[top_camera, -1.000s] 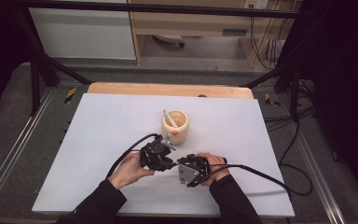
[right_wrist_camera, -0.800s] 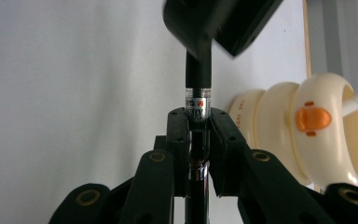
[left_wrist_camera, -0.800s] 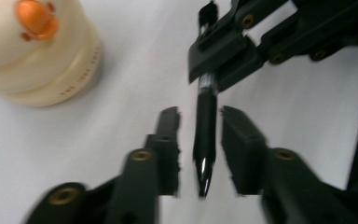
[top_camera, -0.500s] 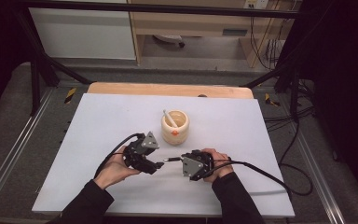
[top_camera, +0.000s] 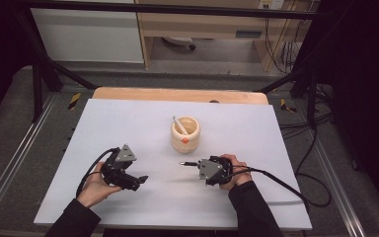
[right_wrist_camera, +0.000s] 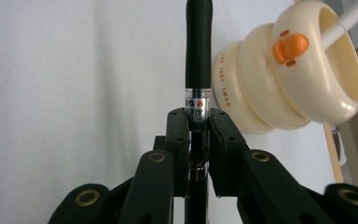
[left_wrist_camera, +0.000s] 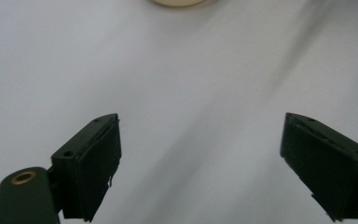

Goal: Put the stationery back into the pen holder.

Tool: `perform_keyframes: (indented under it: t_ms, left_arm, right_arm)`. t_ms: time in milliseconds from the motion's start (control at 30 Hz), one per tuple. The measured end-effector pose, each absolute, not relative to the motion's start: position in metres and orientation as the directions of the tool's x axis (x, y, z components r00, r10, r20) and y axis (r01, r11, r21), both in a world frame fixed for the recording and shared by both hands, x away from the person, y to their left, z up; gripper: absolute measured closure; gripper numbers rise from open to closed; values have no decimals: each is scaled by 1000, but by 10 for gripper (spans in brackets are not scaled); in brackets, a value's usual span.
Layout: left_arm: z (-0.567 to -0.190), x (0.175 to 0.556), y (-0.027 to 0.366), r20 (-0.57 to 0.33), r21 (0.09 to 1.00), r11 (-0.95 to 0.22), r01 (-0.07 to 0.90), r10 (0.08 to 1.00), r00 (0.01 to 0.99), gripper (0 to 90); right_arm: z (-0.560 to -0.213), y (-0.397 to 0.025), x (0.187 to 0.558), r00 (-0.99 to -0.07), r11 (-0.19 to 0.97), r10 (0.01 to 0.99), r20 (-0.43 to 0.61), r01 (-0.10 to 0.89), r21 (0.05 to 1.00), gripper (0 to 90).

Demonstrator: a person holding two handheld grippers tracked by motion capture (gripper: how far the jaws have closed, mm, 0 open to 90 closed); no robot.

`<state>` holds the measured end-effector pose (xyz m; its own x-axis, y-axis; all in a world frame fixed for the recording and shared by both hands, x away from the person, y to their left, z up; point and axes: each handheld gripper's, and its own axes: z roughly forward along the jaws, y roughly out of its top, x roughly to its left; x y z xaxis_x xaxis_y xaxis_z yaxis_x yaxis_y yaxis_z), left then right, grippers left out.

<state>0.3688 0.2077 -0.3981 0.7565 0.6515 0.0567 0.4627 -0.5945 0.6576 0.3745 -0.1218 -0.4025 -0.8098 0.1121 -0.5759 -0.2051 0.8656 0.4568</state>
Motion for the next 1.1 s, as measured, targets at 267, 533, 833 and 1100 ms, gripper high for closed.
perform_keyframes:
  t_ms: [267, 533, 833, 1100]
  left_arm:
    - [-411, 362, 241, 48, 673, -530, 515, 727, 685, 81]
    - [-423, 357, 266, 48, 679, -495, 542, 767, 640, 81]
    - [-427, 354, 277, 28, 694, -465, 549, 780, 625, 80]
    - [-430, 352, 280, 18, 694, -460, 554, 781, 624, 80]
  right_arm:
    - [-396, -129, 380, -826, 836, 222, -519, -113, 537, 797]
    - [-388, -137, 384, -824, 773, 359, -438, -1, 635, 797]
    - [-377, -145, 388, -805, 650, 504, -313, 115, 751, 797]
    - [-359, -151, 393, -766, 519, 613, -193, 207, 829, 797]
